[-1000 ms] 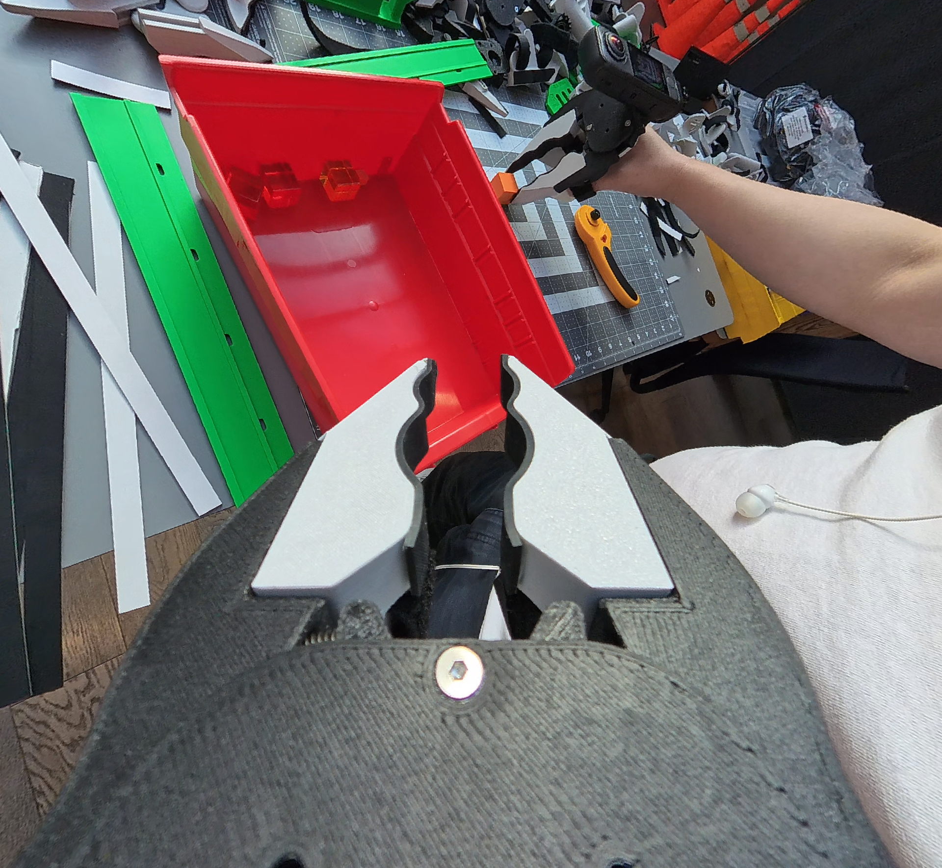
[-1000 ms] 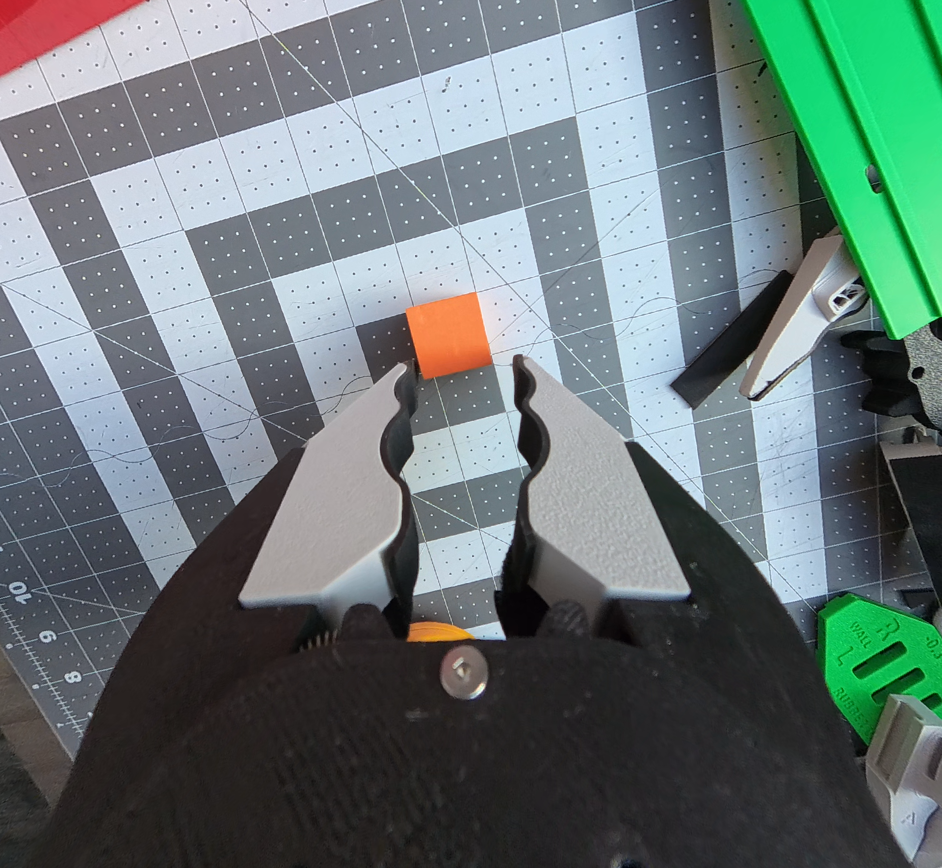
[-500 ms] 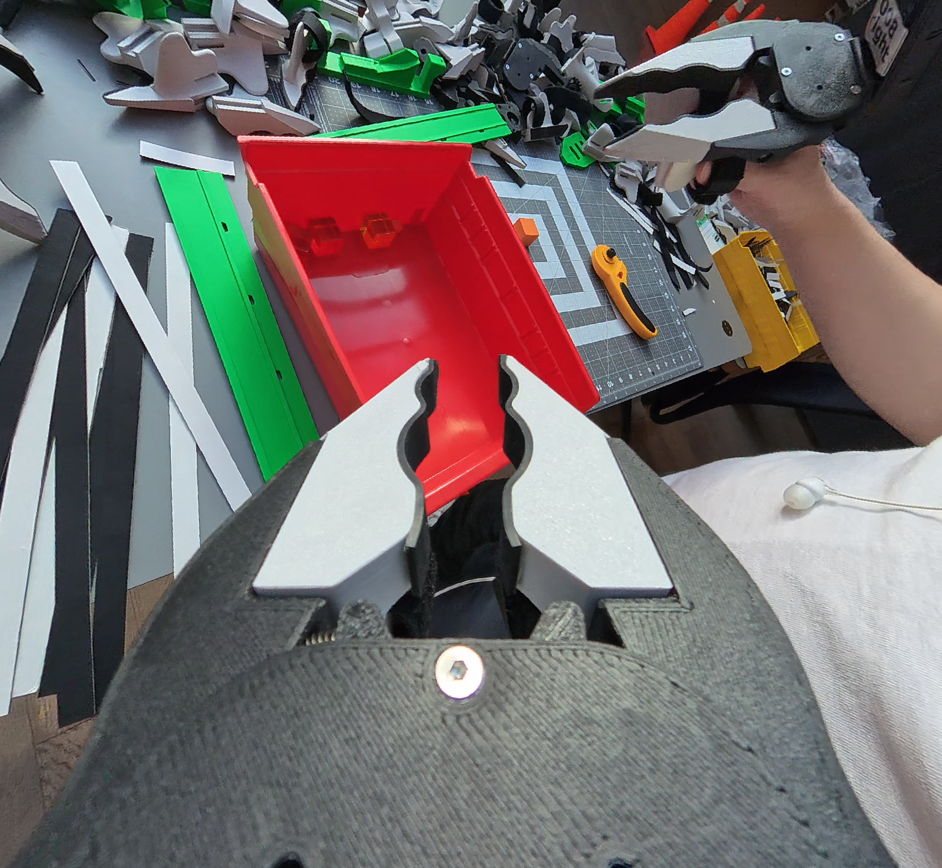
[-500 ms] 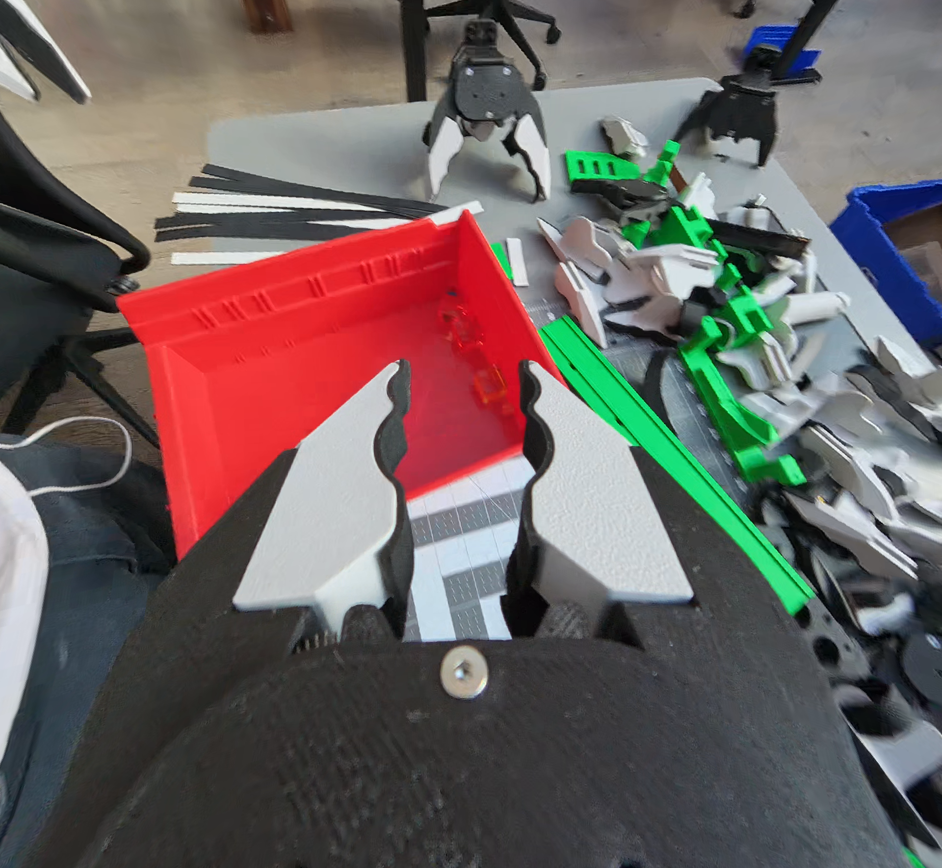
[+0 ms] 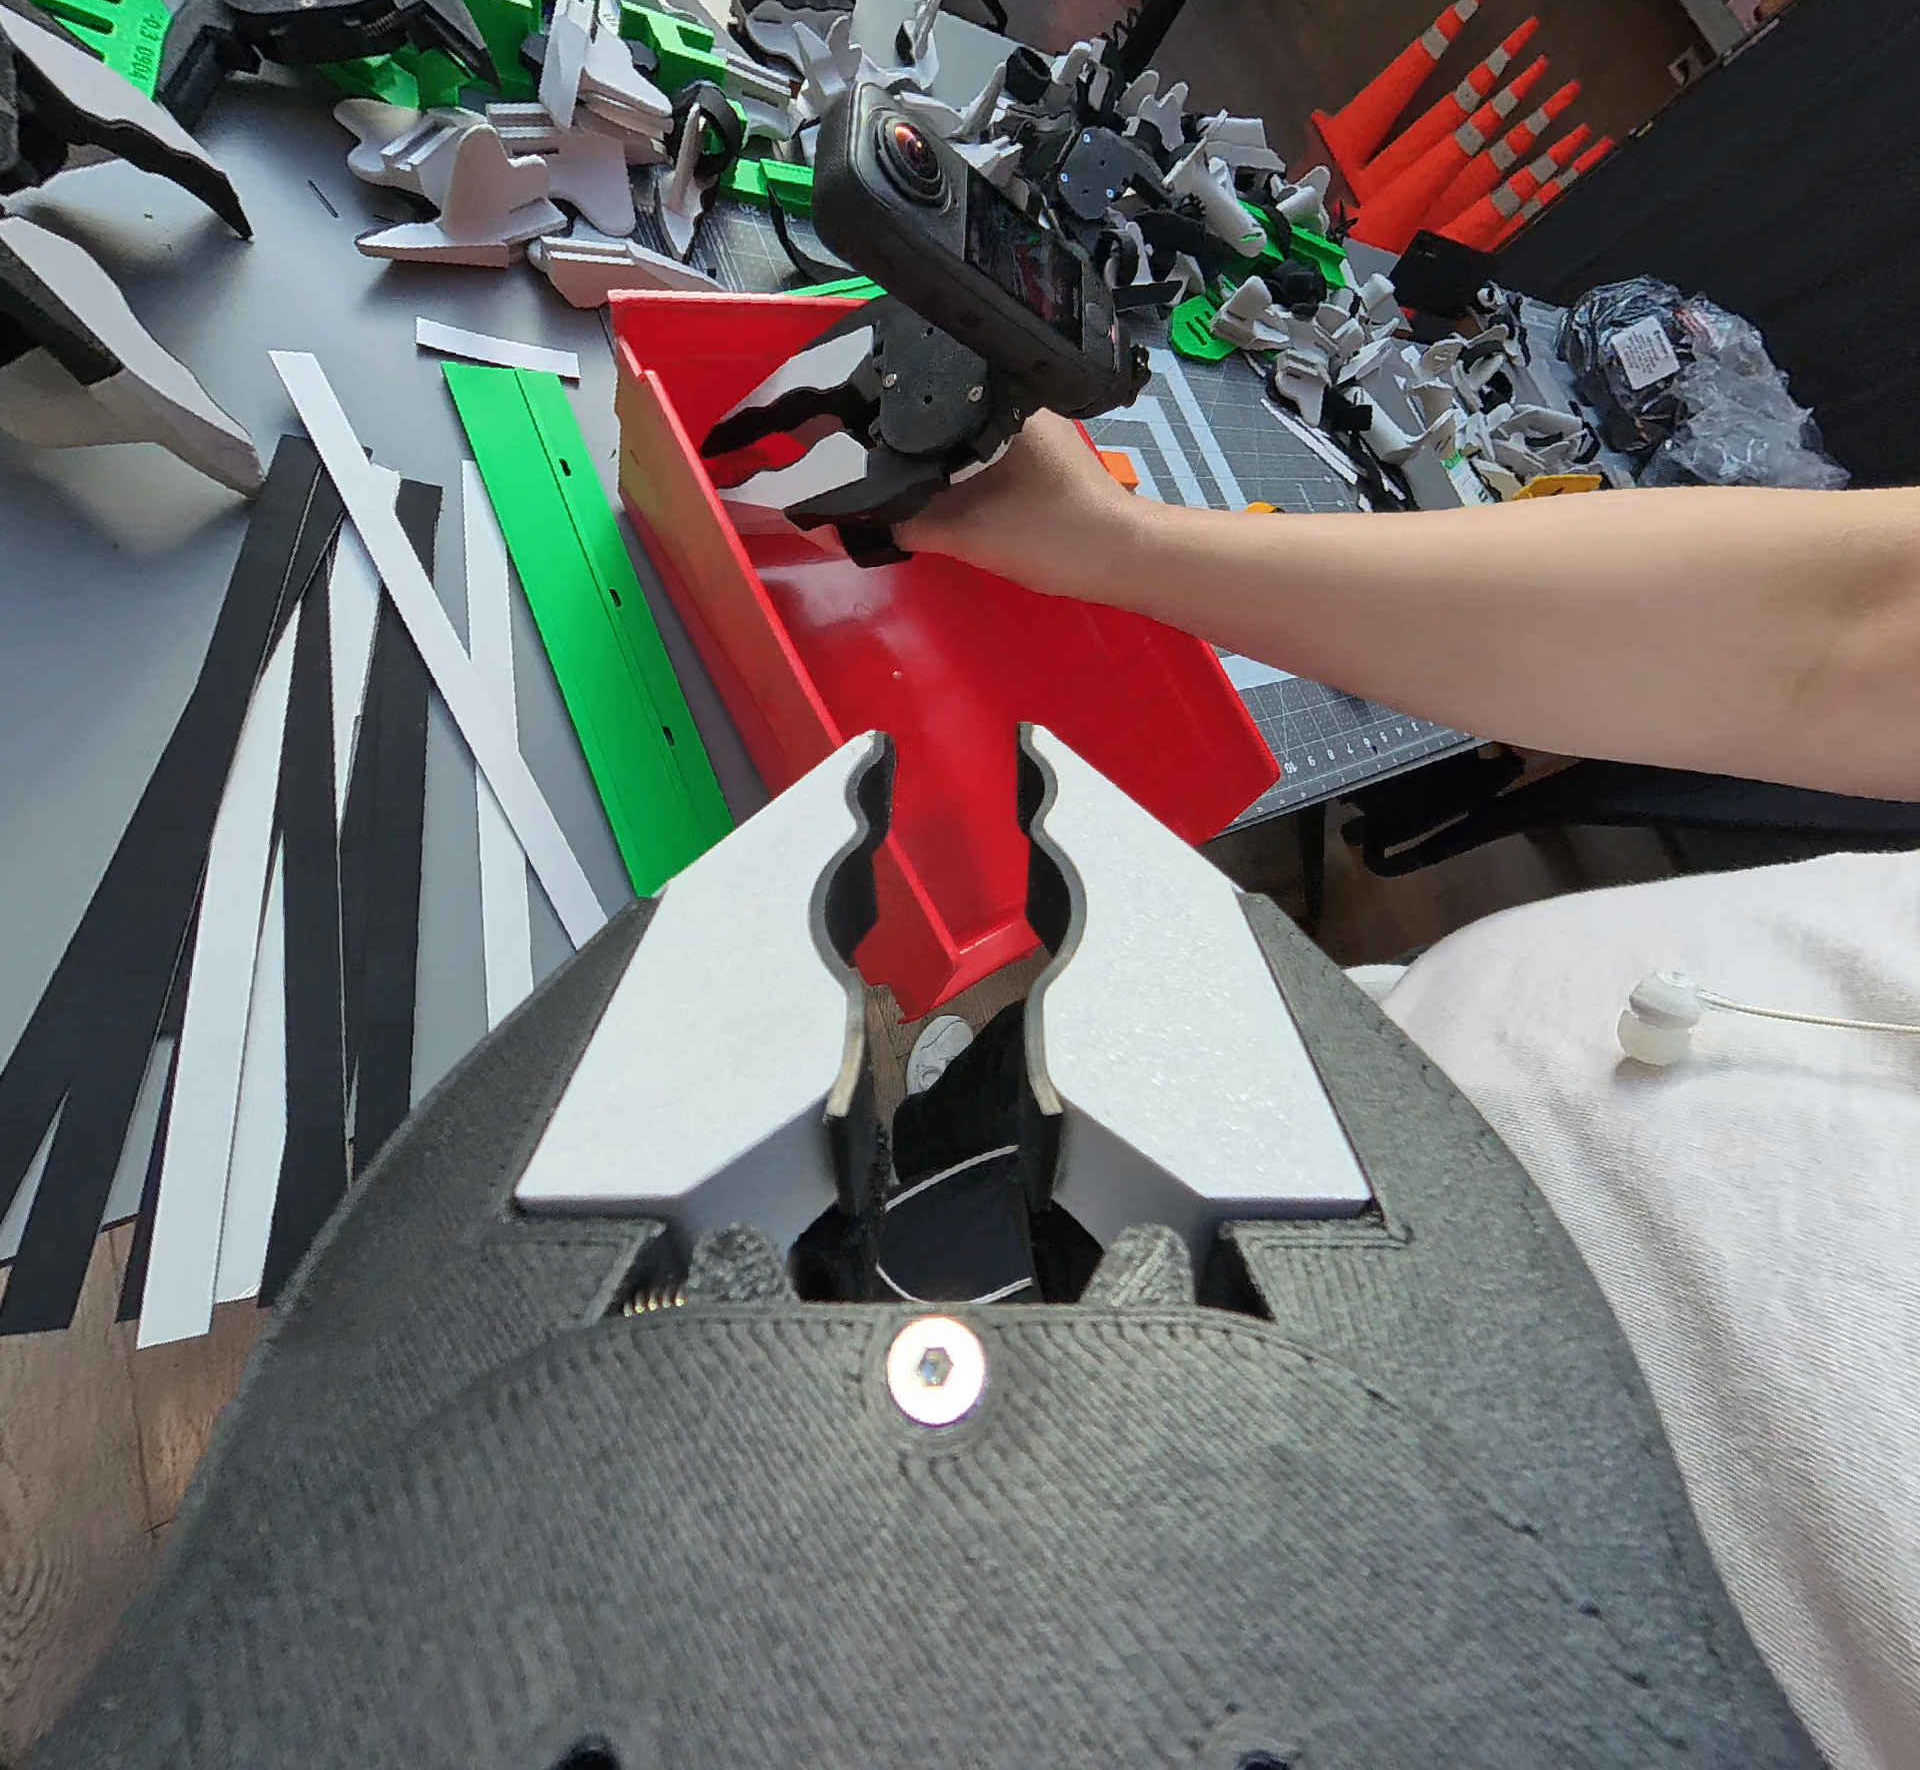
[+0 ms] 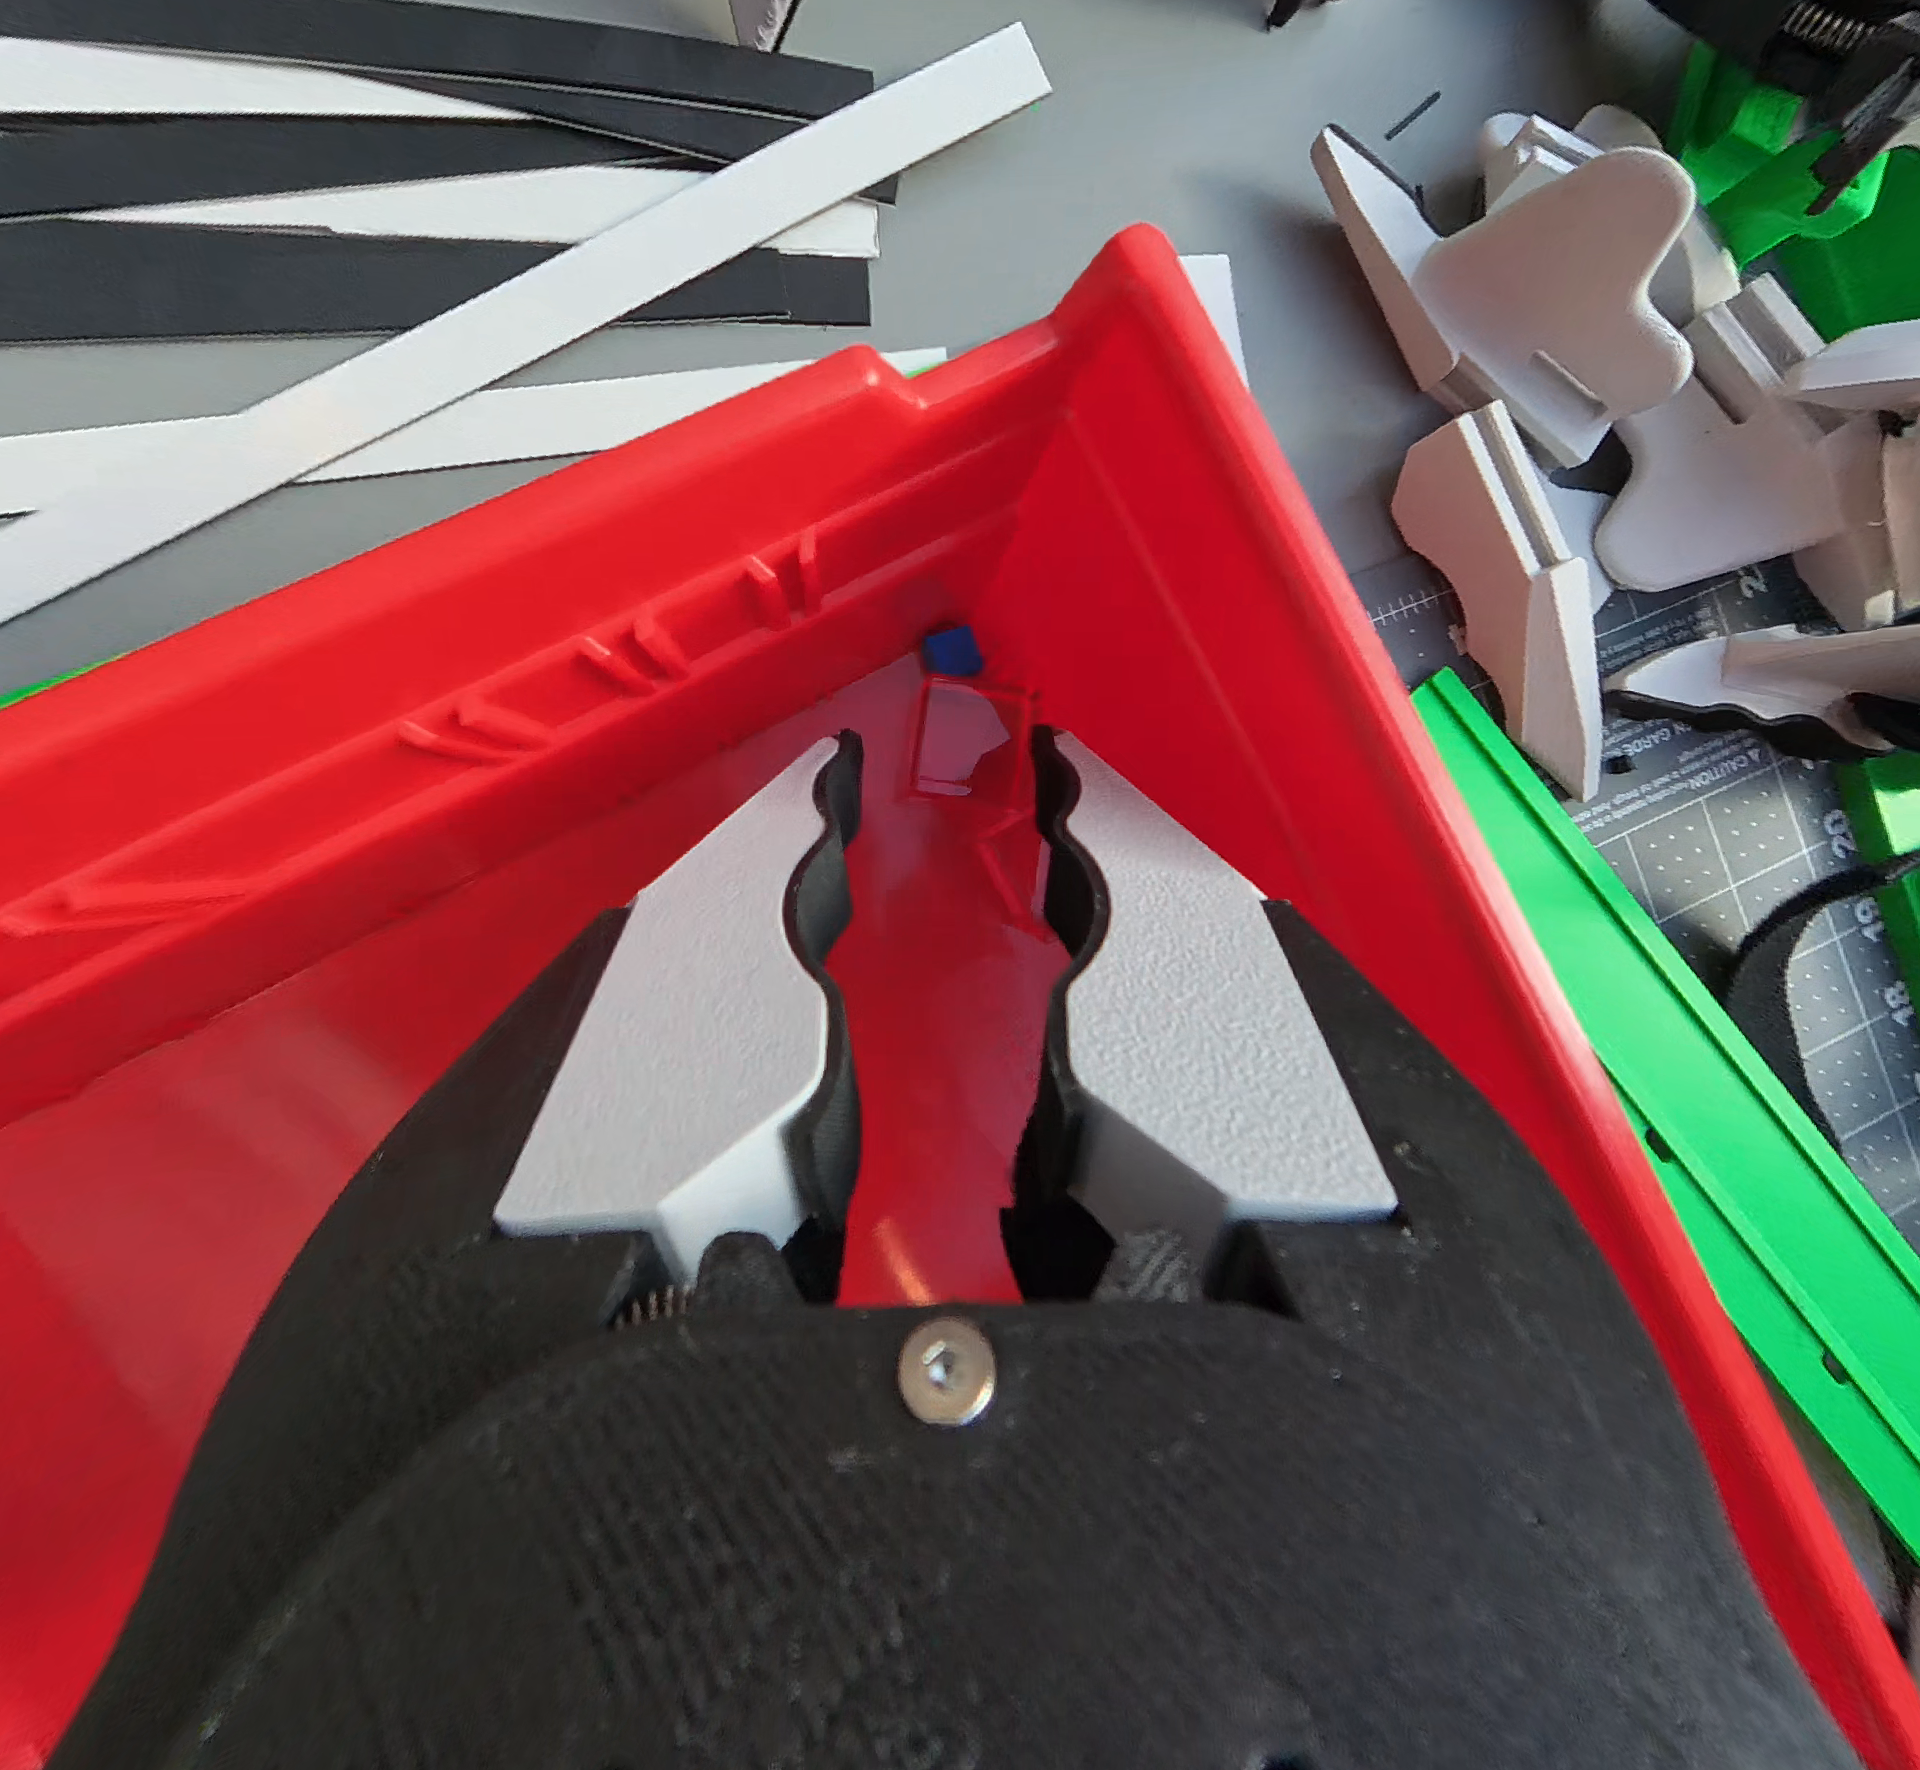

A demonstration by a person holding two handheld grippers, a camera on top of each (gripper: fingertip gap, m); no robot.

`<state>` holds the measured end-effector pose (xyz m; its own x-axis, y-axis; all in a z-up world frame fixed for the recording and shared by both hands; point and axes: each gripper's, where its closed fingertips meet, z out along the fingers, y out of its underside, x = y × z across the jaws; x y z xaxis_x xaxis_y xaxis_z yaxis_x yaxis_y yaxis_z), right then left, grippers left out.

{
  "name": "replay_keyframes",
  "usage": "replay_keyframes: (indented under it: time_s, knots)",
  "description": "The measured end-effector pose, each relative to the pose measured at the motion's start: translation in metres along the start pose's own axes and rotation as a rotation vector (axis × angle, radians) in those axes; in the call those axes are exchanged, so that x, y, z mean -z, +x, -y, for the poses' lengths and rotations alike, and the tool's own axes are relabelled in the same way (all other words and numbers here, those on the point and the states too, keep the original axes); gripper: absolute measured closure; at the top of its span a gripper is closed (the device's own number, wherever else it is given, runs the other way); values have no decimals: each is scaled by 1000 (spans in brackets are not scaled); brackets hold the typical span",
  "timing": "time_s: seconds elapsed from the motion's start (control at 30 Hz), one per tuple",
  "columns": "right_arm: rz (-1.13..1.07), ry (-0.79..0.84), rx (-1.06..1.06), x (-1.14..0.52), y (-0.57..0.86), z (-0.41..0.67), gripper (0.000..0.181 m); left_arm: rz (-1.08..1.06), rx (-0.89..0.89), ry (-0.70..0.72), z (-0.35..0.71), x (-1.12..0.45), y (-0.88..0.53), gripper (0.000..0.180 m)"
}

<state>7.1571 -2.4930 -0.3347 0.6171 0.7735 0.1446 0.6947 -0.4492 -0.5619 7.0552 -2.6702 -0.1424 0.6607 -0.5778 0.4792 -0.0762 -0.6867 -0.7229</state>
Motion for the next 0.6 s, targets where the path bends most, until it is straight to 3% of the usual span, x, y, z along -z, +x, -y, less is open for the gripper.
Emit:
replay_keyframes:
  time_s: [0.1, 0.23, 0.33, 0.4, 0.5, 0.6]
  knots:
    - [-47, -121, 13, -16, 4, -14, 149, 16, -3, -19, -8, 5, -6, 158]
    - [69, -137, -80, -11, -13, -19, 154, -16, 16, -26, -9, 5, -6, 158]
    - [147, -258, -50, 8, -27, -48, 154, -26, 9, -25, -7, 6, -5, 158]
    - [131, -272, -10, 14, -26, -56, 143, -34, 6, -25, -6, 5, -4, 158]
    - [167, -325, -29, 12, -31, -61, 143, -46, 6, -39, -6, 1, -3, 157]
    - [184, -401, 5, 13, -33, -62, 154, -60, 2, -44, -3, -2, 3, 157]
